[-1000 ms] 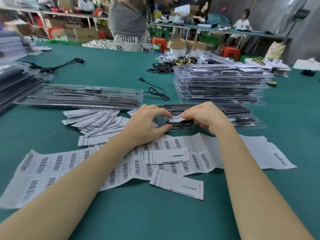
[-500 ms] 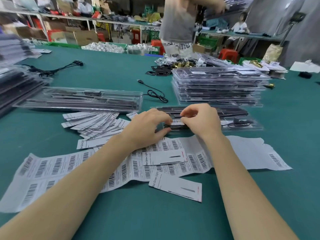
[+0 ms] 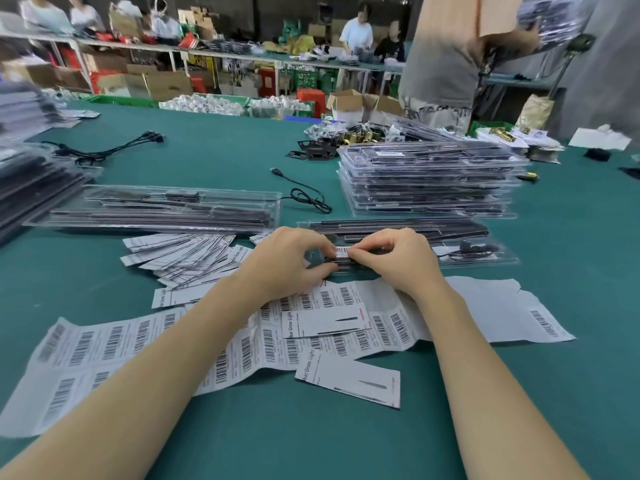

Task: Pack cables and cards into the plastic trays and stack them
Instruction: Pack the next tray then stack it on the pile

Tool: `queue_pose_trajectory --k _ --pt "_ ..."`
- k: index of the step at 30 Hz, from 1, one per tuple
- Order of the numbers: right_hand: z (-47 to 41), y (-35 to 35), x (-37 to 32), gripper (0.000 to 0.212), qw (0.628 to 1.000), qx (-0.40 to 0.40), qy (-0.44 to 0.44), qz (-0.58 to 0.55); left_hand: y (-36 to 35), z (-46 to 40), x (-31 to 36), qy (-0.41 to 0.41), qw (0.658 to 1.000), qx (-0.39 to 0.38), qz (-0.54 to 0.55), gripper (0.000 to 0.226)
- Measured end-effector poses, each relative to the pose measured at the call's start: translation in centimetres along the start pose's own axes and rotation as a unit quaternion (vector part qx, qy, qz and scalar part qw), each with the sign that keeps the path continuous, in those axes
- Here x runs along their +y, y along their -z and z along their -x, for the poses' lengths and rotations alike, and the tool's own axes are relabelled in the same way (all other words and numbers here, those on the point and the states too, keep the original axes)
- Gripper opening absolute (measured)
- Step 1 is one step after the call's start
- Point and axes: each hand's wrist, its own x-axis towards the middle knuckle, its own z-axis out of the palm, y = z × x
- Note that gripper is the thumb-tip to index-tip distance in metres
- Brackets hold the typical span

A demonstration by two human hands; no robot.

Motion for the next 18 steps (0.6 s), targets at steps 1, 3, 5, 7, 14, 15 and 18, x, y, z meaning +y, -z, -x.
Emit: queue_pose_trajectory --k 1,3,5,7,14,15,18 --pt "-0.03 0.01 0.02 0.009 1.000 -0.003 -0.003 -0.011 0.08 0.02 -0.05 0.003 1.000 -0.001 0.004 0.021" --pt "-0.12 0.07 0.02 0.008 1.000 -0.003 -0.008 -0.017 0.08 0.05 -0.05 0.011 1.000 0.007 0.019 0.023" --pt "-0.35 0.21 0.08 0.005 1.000 0.003 -0.015 -0.014 0.12 0.13 0.06 0.020 0.999 0.024 0.037 0.023" --pt "-0.42 0.35 0.36 0.004 1.000 0.012 -0.019 -0.018 0.18 0.11 0.15 0.029 0.998 0.027 0.044 0.023" --pt "-0.25 -0.62 0.20 0.011 0.999 0.042 0.012 0.003 0.15 0.25 0.05 0.006 1.000 -0.006 -0.003 0.030" --pt "-0.31 -0.55 0.27 0.010 0.999 0.041 0.008 -0.004 0.10 0.33 0.03 0.008 1.000 -0.018 -0.024 0.034" --pt "-0.48 -0.33 0.46 0.007 0.999 0.039 0.001 -0.025 0.25 0.26 0.02 0.036 0.998 -0.028 -0.052 0.033"
